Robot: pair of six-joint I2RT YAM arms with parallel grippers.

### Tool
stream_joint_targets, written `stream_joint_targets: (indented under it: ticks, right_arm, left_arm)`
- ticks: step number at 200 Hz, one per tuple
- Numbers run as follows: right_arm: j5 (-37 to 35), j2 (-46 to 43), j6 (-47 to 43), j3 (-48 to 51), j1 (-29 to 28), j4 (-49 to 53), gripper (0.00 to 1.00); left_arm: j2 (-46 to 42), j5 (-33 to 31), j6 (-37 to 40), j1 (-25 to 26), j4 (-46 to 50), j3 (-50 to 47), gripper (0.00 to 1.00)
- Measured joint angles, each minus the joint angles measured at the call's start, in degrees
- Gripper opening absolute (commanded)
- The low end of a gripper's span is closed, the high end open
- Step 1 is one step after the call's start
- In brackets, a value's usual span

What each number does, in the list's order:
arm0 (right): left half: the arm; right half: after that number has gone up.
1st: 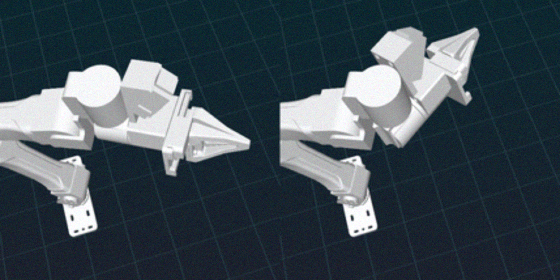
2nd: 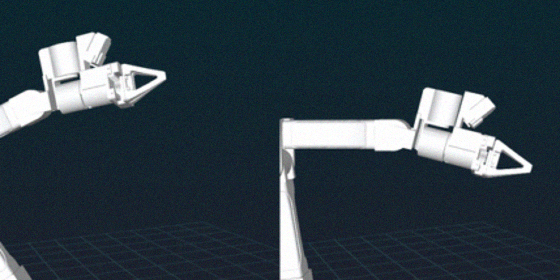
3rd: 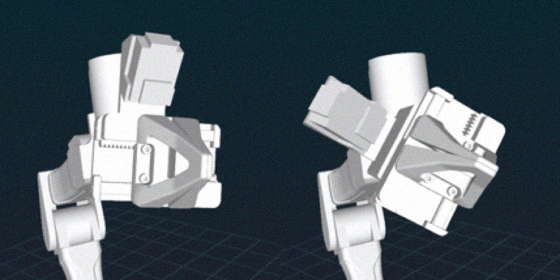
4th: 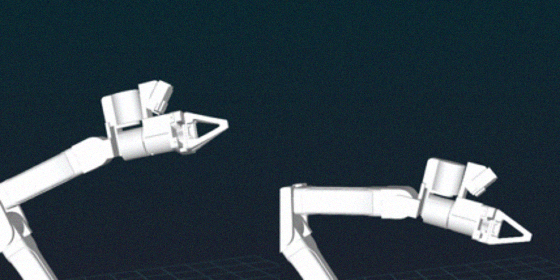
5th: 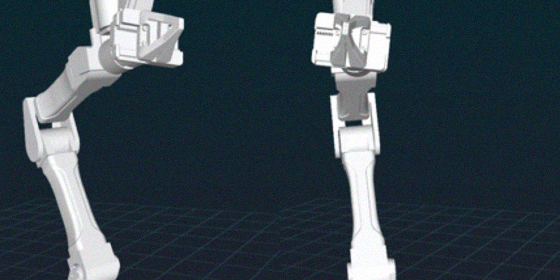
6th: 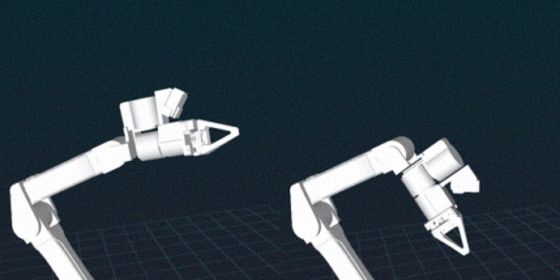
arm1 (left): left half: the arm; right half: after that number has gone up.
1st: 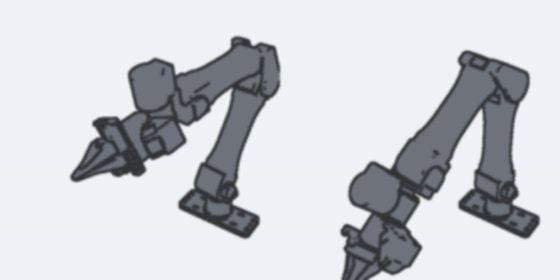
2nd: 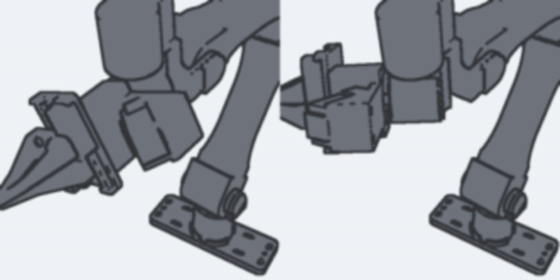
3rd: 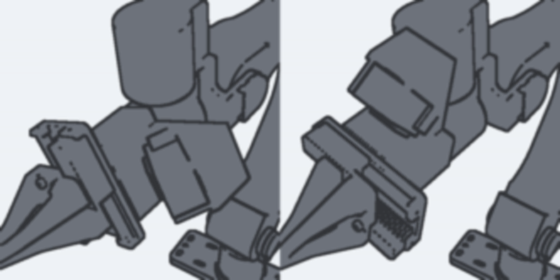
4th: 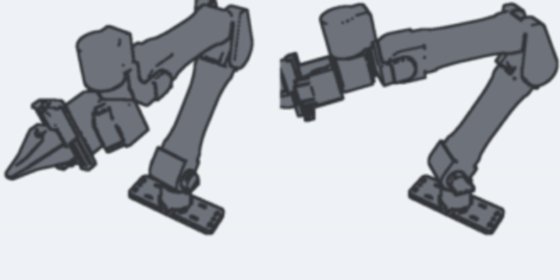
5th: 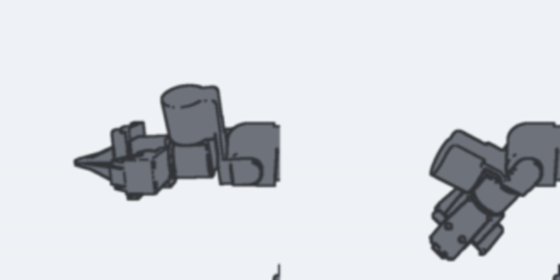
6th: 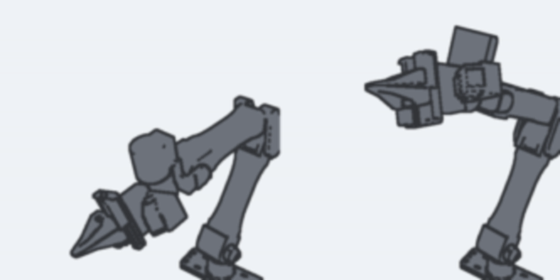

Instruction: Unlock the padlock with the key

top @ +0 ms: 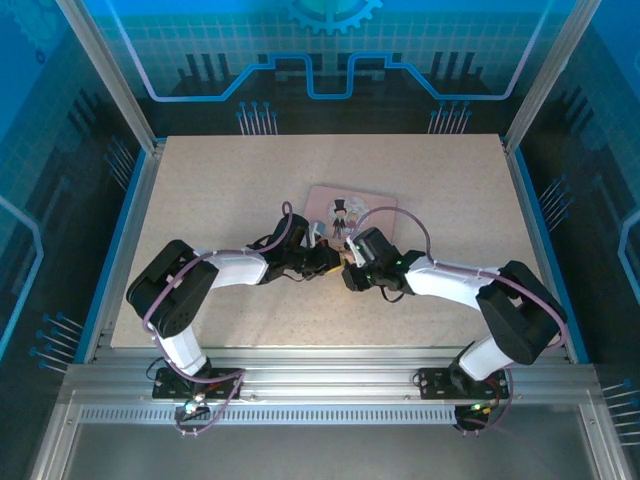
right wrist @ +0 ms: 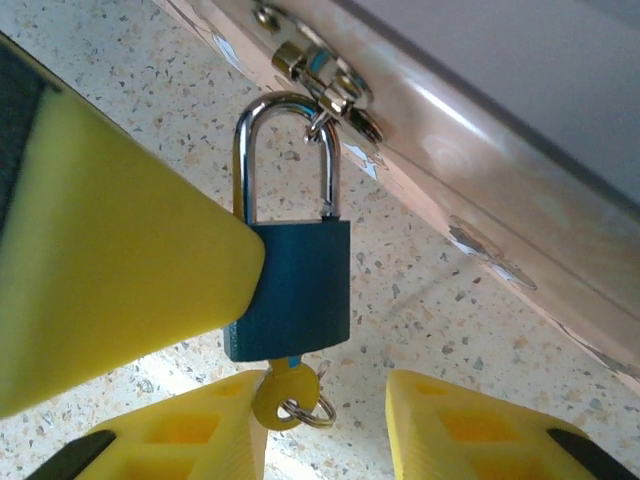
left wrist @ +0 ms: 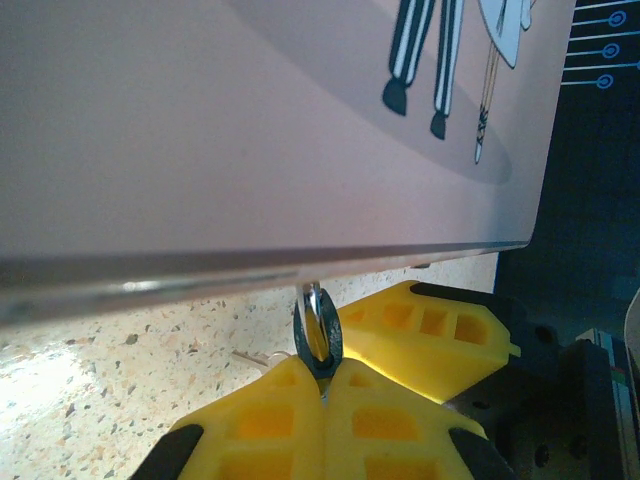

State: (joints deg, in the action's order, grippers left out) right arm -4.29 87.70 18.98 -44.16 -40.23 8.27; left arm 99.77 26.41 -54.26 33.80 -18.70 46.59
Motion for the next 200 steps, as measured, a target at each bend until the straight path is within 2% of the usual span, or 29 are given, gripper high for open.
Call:
stream_joint_targets:
  ticks: [10,29,84,96,117,129,200]
  right_arm:
    - [0.04,0.07,0.02,-0.20,0.00,-0.02,0.26]
    - [0.35,0.09,-0.39,-0.50,-0.31,-0.02,0.00]
    - [1.42,0.09,-1.62,-0.52,-0.17,-0.26,0.00]
    - [1.57,0.13,-1.95,-0.52,-0.15,-0.26,0.00]
    - [2.16,0.46,-2.80,-0.52,-0.11,-0.63,0.00]
    - [2.47,0.92,-3.52,-0.52,-0.11,-0.66,0.00]
    - [2.12,2.32,-6.93,-1.05,0.07,0.39,0.00]
  left_arm:
    - [0.00,0.00,-0.02,0.00,-0.02,0.00,0.00]
    - [0.00,0.00,-0.24,0.00,-0.07,0.04,0.00]
    - [0.00,-0.02,-0.22,-0.37,0.02,0.09,0.00]
    - [0.00,-0.02,-0.22,-0.37,0.02,0.09,0.09]
    - [-0.04,-0.07,-0.26,-0.48,0.09,0.09,0.32]
    - [-0.17,-0.07,-0.59,-0.79,0.00,0.00,0.38]
    - [-3.54,-1.40,-1.14,-3.39,0.57,-3.41,0.40]
